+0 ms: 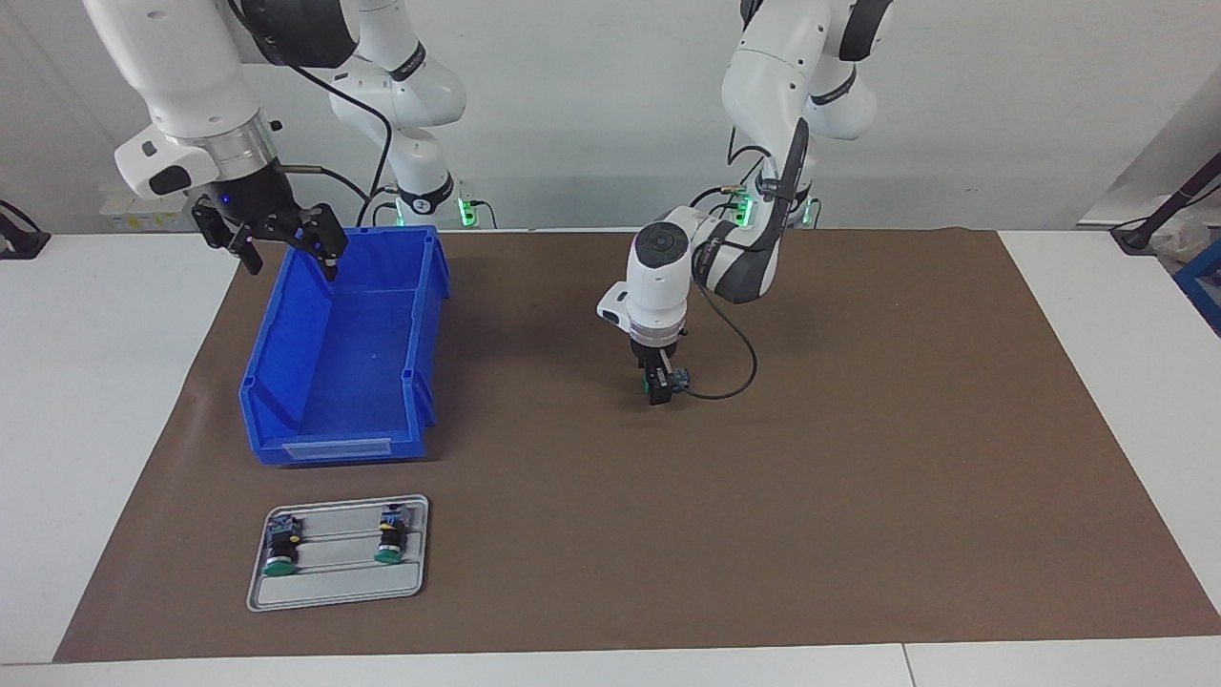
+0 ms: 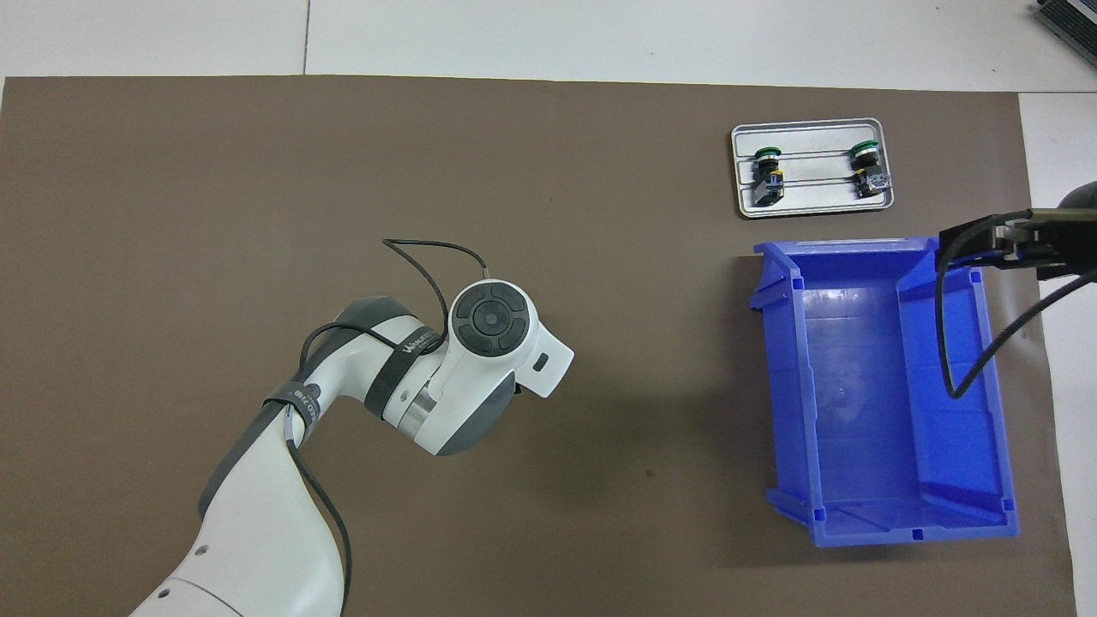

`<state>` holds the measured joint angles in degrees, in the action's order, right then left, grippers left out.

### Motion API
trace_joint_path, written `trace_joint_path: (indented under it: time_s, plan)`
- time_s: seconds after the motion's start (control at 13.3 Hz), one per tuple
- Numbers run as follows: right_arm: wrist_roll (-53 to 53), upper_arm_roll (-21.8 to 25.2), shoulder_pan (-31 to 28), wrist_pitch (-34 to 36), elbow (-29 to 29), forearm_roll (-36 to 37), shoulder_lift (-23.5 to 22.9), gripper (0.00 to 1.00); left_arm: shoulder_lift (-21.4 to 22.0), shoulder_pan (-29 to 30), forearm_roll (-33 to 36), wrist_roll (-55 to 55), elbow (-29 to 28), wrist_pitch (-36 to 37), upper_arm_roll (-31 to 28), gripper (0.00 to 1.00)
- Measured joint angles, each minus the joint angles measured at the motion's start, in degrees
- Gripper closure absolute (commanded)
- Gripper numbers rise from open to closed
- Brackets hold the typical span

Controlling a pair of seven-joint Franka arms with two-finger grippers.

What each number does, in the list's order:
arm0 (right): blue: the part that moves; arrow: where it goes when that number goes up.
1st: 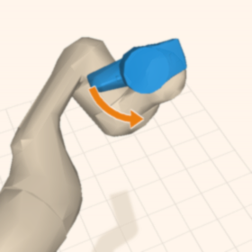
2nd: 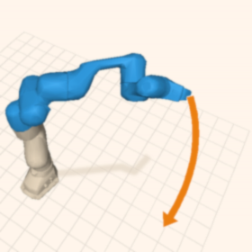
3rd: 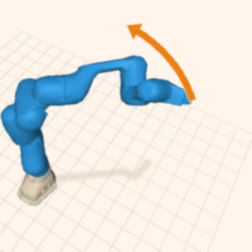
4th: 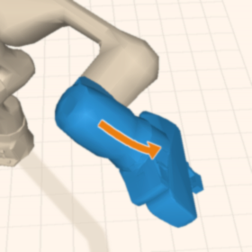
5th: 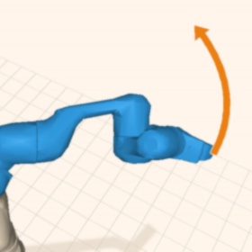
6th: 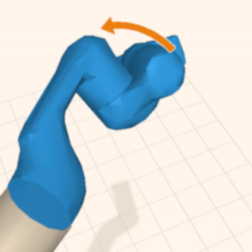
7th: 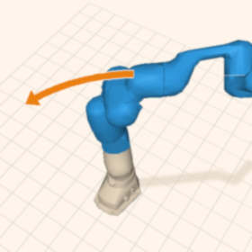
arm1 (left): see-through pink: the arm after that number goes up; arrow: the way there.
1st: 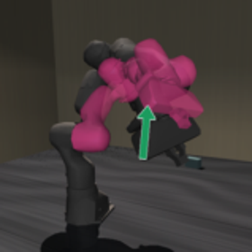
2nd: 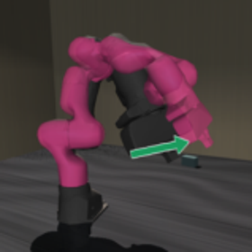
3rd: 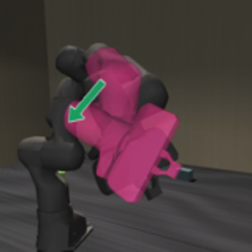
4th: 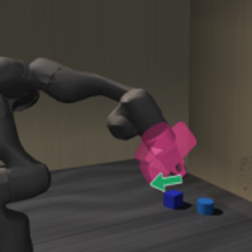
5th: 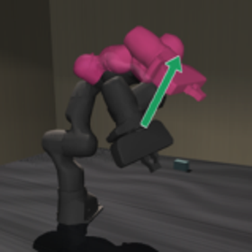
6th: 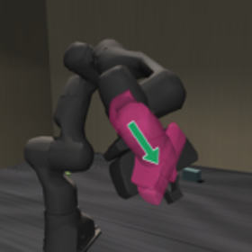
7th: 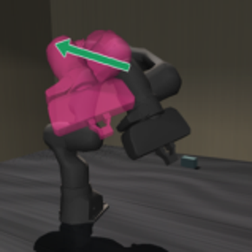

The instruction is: Place and press button with both arms

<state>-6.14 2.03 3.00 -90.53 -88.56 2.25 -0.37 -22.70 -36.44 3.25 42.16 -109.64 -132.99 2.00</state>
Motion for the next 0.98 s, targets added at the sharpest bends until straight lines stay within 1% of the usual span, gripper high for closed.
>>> trace_joint_path:
  time_s: [0.23, 0.38, 0.45, 0.53, 0.68, 0.98]
  plan:
    - [1.1, -0.01, 0.0, 1.03, 0.65, 0.0, -0.07, 0.0, 0.38, -0.01, 0.04, 0.0, 0.0, 0.07, -0.31, 0.78]
    - [1.19, -0.03, 0.01, 1.44, 0.19, 0.0, -0.14, 0.0, 0.52, -0.01, 1.69, 0.0, 0.11, 0.12, -0.62, 0.93]
    - [1.19, -0.06, 0.02, 1.87, -0.22, 0.0, -0.09, 0.0, 0.5, 0.0, 2.39, 0.0, 0.21, 0.29, -0.93, 0.97]
    - [1.19, -0.07, 0.02, 2.07, -0.58, 0.0, -0.04, 0.0, 0.49, 0.0, 2.58, 0.0, 0.51, 0.68, -1.18, 1.0]
    - [1.19, -0.07, 0.02, 2.12, -0.9, 0.0, 0.04, 0.0, 0.49, 0.0, 2.72, 0.0, 1.67, 1.77, -1.46, 1.0]
    - [1.19, -0.08, 0.02, 2.14, -1.04, 0.0, 0.3, 0.0, 0.34, 0.72, 2.74, -0.24, 7.52, 7.1, -2.08, 1.0]
